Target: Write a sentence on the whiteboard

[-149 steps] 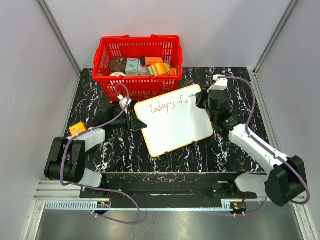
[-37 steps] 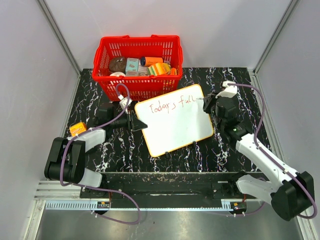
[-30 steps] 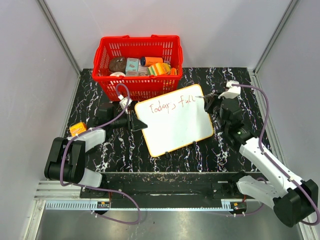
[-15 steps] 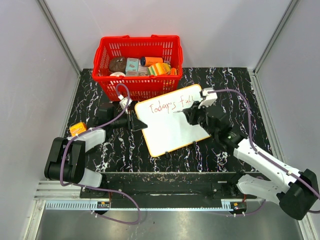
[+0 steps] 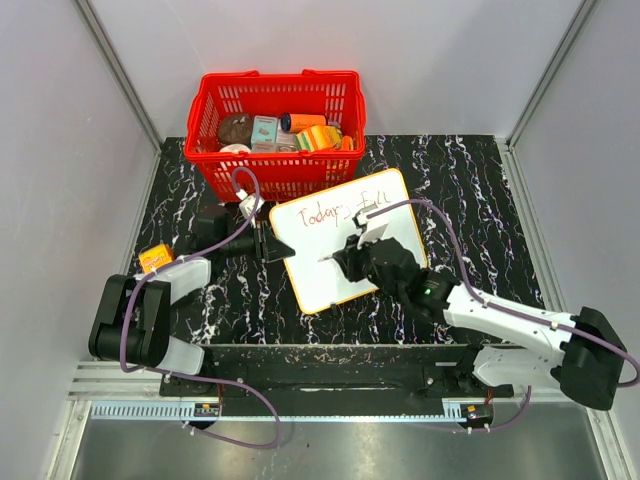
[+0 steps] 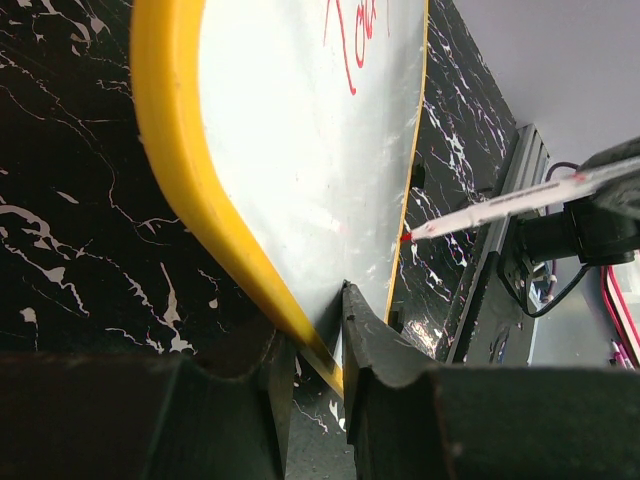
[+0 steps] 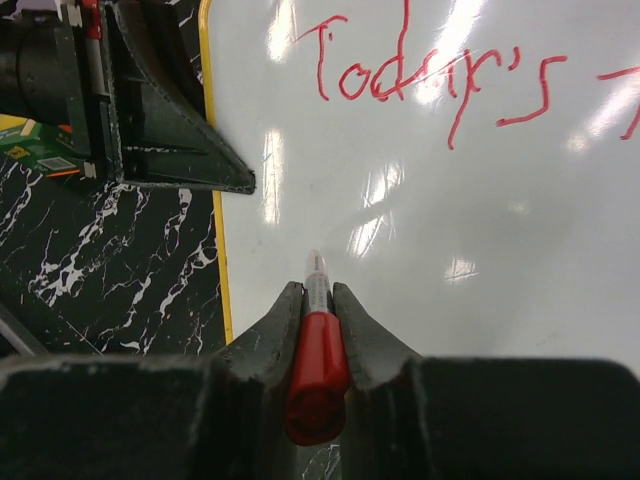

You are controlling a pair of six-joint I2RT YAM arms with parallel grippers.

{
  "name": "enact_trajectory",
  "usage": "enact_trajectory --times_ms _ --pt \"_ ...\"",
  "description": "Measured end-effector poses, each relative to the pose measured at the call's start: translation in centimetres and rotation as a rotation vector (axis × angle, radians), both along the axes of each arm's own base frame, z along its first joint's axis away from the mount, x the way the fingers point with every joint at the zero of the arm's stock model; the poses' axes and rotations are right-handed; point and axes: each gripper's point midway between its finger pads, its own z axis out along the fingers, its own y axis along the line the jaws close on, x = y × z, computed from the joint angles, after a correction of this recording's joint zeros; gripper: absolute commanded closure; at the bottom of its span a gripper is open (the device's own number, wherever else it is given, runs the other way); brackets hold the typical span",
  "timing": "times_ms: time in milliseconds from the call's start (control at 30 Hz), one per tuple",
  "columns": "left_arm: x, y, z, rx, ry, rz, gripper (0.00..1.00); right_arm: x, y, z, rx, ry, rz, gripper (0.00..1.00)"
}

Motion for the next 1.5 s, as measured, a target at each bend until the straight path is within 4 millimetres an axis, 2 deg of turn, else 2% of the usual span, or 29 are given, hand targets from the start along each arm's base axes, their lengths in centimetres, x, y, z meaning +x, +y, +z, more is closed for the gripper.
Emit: enact_trajectory --times_ms 100,233,767,1500 --pt "0.0 0.0 0.0 0.0 0.0 0.0 1.0 -0.4 1.0 -0.9 -0.02 0.004 0.011 1.0" --pt "0.0 0.0 0.0 0.001 0.001 0.002 1.0 0.0 1.5 -1.6 -0.045 0.004 -0.013 1.0" --pt "0.0 0.0 -0.1 0.002 0.002 0.003 1.0 0.8 1.8 -0.9 -0.029 -0.02 -0.046 1.0" --pt "0.0 0.0 -0.1 0.003 0.002 0.003 1.0 0.1 2.1 -1.5 -0.034 0.013 -0.016 1.0"
